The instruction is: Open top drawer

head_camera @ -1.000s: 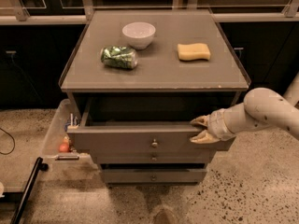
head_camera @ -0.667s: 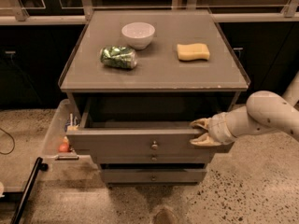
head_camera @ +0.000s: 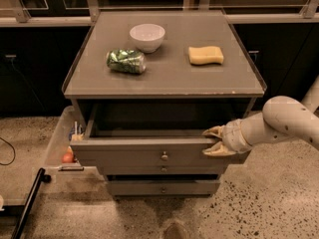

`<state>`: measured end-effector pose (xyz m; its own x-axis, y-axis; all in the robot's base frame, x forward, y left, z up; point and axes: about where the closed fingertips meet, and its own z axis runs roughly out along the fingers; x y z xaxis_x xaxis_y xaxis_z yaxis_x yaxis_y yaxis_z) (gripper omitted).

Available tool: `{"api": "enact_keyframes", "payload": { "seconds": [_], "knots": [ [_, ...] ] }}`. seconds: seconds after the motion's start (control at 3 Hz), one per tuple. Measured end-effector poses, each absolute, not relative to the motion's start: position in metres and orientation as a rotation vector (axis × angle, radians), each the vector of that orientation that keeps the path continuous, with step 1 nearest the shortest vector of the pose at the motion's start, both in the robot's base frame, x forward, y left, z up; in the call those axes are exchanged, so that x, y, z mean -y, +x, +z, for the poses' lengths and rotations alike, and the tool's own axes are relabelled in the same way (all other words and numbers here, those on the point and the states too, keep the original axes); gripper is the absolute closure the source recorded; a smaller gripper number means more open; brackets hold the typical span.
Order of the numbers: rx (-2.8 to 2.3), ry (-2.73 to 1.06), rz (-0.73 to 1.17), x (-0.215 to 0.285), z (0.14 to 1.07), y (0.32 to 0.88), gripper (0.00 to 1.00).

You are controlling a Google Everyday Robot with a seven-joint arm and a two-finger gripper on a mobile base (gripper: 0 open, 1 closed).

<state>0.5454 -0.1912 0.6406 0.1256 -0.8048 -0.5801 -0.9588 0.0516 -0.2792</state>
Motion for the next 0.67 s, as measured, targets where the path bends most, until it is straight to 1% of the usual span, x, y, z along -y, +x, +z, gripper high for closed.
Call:
{"api": "enact_keyframes", "payload": {
  "seconds": [0.67],
  "knots": [
    [-1.693, -1.8, 0.348, 0.1867, 0.6404, 0.5419, 0.34]
  ]
}}
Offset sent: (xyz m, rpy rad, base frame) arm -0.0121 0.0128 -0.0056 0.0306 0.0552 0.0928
